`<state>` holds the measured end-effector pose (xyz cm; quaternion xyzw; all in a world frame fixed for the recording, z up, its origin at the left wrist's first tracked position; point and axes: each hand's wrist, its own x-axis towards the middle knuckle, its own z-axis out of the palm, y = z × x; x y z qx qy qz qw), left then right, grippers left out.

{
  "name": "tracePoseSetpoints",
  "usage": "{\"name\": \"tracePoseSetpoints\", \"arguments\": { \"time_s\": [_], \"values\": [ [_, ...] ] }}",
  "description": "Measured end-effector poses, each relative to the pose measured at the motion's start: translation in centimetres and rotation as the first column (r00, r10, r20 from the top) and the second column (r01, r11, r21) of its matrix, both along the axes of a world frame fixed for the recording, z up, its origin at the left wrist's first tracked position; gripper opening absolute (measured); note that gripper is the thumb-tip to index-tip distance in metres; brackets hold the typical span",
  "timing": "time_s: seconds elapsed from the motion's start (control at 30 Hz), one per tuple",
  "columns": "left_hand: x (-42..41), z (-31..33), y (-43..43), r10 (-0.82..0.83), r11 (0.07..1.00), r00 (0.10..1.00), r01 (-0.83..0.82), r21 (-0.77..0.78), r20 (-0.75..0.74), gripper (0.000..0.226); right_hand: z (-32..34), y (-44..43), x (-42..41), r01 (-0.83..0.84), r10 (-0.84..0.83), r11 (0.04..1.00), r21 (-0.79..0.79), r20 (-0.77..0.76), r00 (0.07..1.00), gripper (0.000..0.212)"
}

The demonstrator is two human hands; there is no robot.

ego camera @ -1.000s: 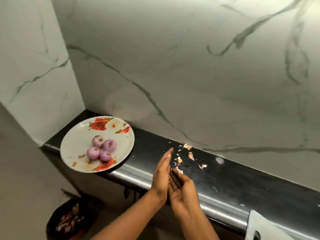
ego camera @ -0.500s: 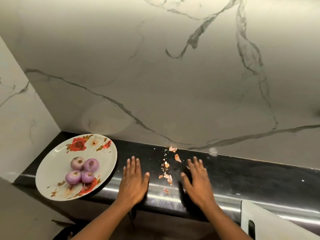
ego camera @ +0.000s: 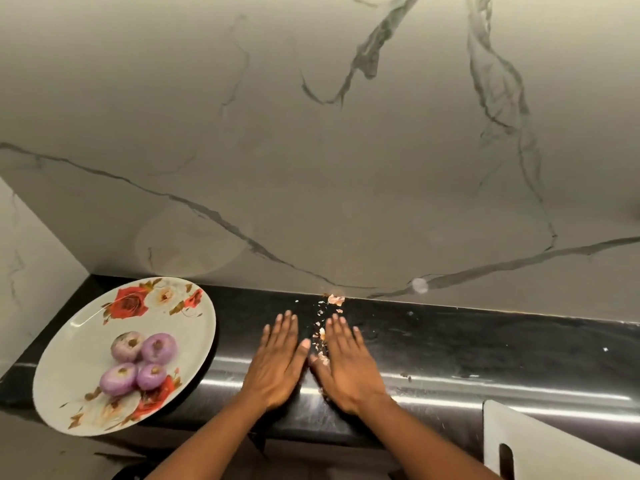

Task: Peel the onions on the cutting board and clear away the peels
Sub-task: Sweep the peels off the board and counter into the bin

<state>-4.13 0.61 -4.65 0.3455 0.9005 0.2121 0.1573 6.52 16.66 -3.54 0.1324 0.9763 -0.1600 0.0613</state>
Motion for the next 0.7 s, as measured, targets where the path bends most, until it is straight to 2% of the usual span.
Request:
{"name": "tracePoseSetpoints", "arguments": {
  "time_s": [0.1,0.17,0.23,0.3,0.37,0.43,0.5,0.57,0.63,0.7],
  "values": [
    [-1.1,0.5,1.5,-0.098,0.964,0.973,0.040,0.264,0.211,0.070,0.3,-2.0,1.4,-0.146,0.146,0.989,-0.029,-0.020,0.989,0.077],
    [-2.5,0.8,2.1,-0.083,0.955,0.976,0.020,0.297,0.202,0.065,1.0,-2.0,2.3,-0.192,0.186,0.974,-0.120,-0.062,0.981,0.072],
    [-3.9,0.7,2.7,-0.011,0.987,0.998,0.002,0.163,0.054,0.062,1.6,-0.8,2.6,-0.117,0.101,0.978,-0.170,-0.099,0.990,0.066],
    [-4.6,0.9,3.0,0.024,0.999,0.999,-0.025,-0.021,-0.025,0.069,1.8,1.3,1.7,0.053,-0.078,0.978,-0.202,-0.121,0.990,0.064],
    [-3.8,0.9,3.3,-0.056,0.988,0.996,0.045,-0.148,-0.069,0.075,1.7,3.9,0.1,0.133,-0.171,0.957,-0.256,-0.131,0.976,0.065],
    [-1.9,1.0,2.9,-0.189,0.972,0.979,0.177,-0.157,-0.070,0.072,1.5,5.8,-1.9,0.074,-0.110,0.965,-0.252,-0.132,0.985,0.065],
    [0.4,1.9,2.3,-0.314,0.946,0.949,0.310,-0.090,-0.022,0.066,1.2,6.8,-3.7,-0.026,0.003,0.977,-0.214,-0.103,0.995,0.064],
    [1.9,2.9,1.1,-0.367,0.930,0.927,0.368,-0.005,0.079,0.060,0.9,6.6,-5.0,-0.107,0.097,0.981,-0.160,-0.071,0.993,0.064],
    [2.3,2.6,-0.3,-0.341,0.938,0.930,0.326,0.119,0.140,0.055,0.8,5.6,-5.5,-0.165,0.159,0.978,-0.127,-0.058,0.986,0.064],
    [1.6,1.7,-1.4,-0.224,0.948,0.971,0.198,0.249,0.084,0.049,0.7,4.5,-5.0,-0.230,0.224,0.966,-0.116,-0.061,0.973,0.064]
  ]
}}
